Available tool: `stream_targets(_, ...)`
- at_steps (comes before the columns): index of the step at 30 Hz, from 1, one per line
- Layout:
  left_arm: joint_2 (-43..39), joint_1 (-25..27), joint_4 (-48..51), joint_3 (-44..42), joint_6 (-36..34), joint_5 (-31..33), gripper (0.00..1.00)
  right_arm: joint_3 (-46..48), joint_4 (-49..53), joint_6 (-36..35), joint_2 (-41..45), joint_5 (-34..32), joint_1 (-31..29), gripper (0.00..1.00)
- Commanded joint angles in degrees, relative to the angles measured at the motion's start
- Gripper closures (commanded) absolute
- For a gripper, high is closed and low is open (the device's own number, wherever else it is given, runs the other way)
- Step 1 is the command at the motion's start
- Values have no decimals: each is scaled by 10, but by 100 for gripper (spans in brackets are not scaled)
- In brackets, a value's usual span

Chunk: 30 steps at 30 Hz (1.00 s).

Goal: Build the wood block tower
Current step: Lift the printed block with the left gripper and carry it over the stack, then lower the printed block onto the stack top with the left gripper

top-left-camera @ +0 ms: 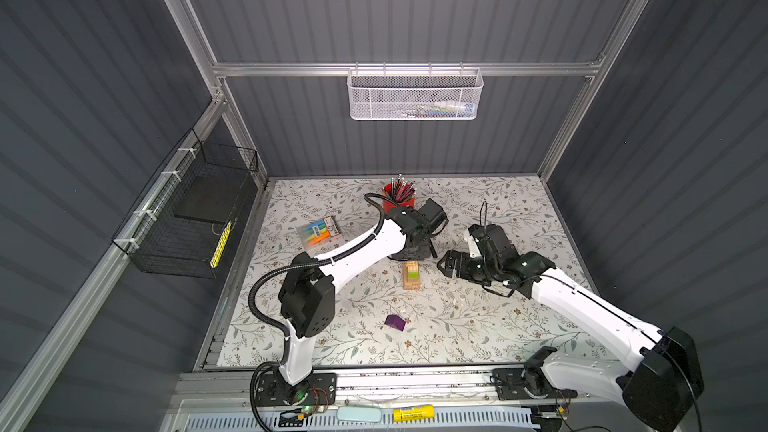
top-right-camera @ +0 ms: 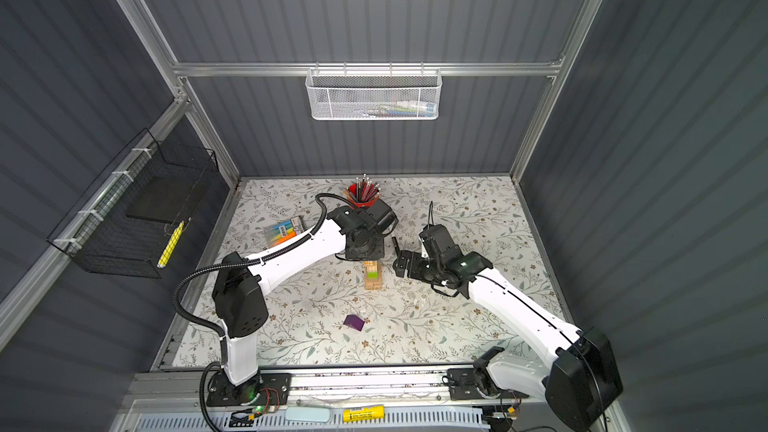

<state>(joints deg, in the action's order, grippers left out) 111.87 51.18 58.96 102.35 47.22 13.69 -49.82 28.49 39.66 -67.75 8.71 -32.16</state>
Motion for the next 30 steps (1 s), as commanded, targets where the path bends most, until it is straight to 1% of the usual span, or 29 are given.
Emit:
stream_targets(1, 11, 5, 20, 18, 14, 12, 94, 9, 2, 3, 6, 5, 3, 1)
stream_targets(15, 30, 8, 30, 26, 21, 19, 90, 12, -3, 6, 4, 8, 6, 1)
stream_targets(22, 36, 9, 25, 31, 19, 9, 88, 15, -3, 6, 8, 8, 8, 1)
stream_targets(28, 39, 10, 30, 32, 19, 10, 83, 16, -3, 7, 9, 8, 9, 1)
stream_targets(30, 40, 10, 30, 32, 19, 8, 79, 16, -4, 6, 9, 8, 9, 1)
